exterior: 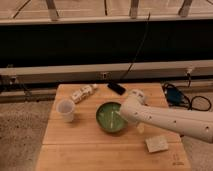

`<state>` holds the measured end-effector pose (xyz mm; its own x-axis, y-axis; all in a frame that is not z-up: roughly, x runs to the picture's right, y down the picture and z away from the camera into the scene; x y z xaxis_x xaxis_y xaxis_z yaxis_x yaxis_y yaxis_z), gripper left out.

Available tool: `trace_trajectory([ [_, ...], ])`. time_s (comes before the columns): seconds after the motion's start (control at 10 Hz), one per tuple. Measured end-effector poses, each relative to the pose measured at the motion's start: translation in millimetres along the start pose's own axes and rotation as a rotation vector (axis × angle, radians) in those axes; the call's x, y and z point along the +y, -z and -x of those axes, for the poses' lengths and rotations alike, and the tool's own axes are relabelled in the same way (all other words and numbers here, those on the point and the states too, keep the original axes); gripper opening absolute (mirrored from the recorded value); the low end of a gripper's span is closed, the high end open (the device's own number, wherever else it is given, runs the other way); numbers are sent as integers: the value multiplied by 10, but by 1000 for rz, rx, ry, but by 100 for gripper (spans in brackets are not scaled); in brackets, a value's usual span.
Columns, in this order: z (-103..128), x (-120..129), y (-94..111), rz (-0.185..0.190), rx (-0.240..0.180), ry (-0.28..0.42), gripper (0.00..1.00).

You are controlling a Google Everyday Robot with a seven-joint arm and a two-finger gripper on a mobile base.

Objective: Pick up the ceramic bowl

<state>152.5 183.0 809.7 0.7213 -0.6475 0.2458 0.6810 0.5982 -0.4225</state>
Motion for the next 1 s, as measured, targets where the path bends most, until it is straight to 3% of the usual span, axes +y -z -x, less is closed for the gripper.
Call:
trace_trajectory([
  [1.0, 18, -144, -257, 7, -1, 29, 80],
])
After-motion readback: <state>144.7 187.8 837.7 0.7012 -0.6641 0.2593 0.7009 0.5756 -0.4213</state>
